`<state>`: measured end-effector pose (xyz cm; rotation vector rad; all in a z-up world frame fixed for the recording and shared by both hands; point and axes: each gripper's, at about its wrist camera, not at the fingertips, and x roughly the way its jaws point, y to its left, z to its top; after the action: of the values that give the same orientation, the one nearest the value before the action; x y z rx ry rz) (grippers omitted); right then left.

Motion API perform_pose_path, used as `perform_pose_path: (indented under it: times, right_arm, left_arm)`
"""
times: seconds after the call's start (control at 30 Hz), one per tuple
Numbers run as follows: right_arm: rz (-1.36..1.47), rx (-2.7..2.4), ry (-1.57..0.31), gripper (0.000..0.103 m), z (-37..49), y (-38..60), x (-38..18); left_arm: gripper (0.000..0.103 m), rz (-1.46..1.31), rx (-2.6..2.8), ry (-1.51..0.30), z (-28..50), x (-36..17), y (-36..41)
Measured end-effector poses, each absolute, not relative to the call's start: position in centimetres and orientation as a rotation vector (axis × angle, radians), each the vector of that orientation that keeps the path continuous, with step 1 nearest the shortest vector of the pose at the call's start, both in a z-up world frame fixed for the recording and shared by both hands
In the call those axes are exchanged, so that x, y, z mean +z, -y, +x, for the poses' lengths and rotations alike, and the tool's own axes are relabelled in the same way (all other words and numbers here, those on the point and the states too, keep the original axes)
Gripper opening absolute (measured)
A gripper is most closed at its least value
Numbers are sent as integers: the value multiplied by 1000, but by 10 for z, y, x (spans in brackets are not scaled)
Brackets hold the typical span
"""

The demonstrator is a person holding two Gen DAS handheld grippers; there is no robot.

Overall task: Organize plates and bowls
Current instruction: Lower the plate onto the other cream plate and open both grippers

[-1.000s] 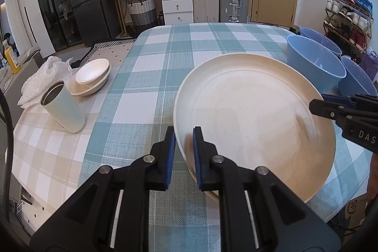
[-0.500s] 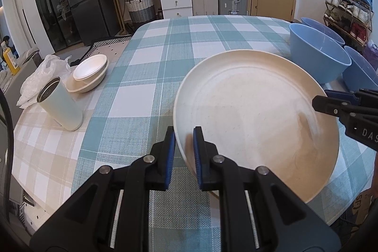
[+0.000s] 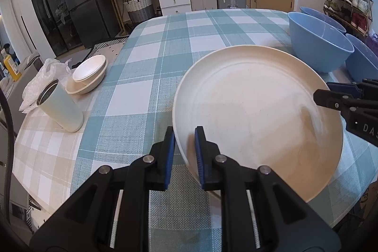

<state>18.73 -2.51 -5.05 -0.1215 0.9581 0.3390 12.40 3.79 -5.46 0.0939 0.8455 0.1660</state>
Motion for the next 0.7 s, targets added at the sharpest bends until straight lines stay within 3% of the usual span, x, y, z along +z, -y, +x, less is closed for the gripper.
perform_pose_path:
  times: [0.7]
  right_arm:
    - [-132,343,-969,30,185,23,-56]
  left_arm:
    - [16,124,162,-859,122,-64,-37]
